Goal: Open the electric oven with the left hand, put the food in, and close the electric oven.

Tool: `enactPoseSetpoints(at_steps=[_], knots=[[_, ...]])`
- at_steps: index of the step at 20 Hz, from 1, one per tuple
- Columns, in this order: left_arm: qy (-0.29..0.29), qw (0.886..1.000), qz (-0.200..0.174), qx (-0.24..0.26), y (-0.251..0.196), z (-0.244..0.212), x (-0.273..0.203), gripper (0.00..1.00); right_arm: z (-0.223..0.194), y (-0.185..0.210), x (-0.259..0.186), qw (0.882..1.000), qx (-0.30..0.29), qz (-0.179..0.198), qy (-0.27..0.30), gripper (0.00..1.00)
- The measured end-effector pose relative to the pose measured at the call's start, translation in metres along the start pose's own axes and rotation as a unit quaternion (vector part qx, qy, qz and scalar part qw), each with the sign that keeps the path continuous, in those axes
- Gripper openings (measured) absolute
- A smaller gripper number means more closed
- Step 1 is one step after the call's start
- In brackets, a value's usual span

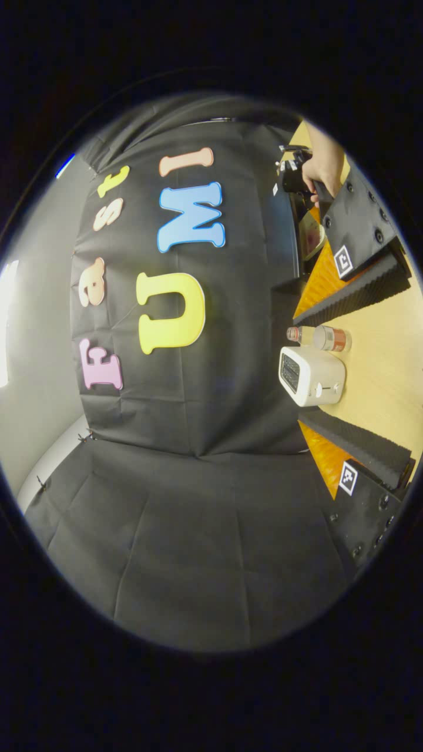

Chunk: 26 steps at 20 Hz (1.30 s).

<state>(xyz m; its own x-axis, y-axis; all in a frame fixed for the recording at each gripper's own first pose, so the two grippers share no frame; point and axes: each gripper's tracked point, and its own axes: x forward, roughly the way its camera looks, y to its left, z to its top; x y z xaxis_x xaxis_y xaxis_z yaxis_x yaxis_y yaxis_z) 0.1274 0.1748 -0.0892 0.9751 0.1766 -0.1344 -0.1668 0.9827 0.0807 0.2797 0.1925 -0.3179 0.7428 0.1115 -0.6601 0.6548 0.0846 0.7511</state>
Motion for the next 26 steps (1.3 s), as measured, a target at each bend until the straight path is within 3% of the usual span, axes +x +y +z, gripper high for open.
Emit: enactPoseSetpoints(at_steps=[3,5,8,12,17,19,20,21,26], knots=[[0.001,1.0,-0.005,-0.005,-0.005,0.001,-0.002,0.97,-0.02,0.008,-0.006,0.999,0.0,0.027,0.032,0.1],[-0.002,1.0,-0.008,-0.005,-0.009,0.001,-0.003,1.0,-0.03,0.017,-0.017,0.997,-0.011,0.057,0.06,0.28],[-0.001,1.0,-0.019,-0.014,-0.022,-0.001,-0.005,0.97,-0.031,0.021,-0.034,0.993,-0.038,0.077,0.08,1.0],[0.002,0.999,-0.044,-0.024,-0.051,-0.006,-0.009,1.0,-0.03,0.018,-0.068,0.986,-0.095,0.09,0.107,0.97],[0.019,0.996,-0.077,-0.032,-0.09,-0.02,-0.017,1.0,-0.021,0.016,-0.122,0.965,-0.189,0.122,0.132,0.97],[0.028,0.995,-0.088,-0.033,-0.105,-0.03,-0.021,1.0,-0.014,0.013,-0.14,0.955,-0.23,0.13,0.134,0.97],[0.036,0.994,-0.093,-0.036,-0.114,-0.036,-0.022,0.9,-0.009,0.015,-0.149,0.949,-0.249,0.138,0.133,0.97],[0.045,0.993,-0.1,-0.041,-0.122,-0.043,-0.024,0.98,-0.004,0.017,-0.16,0.944,-0.268,0.148,0.128,0.97],[0.086,0.987,-0.132,-0.041,-0.164,-0.079,-0.025,0.97,0.027,0.013,-0.207,0.903,-0.382,0.177,0.086,0.97]])
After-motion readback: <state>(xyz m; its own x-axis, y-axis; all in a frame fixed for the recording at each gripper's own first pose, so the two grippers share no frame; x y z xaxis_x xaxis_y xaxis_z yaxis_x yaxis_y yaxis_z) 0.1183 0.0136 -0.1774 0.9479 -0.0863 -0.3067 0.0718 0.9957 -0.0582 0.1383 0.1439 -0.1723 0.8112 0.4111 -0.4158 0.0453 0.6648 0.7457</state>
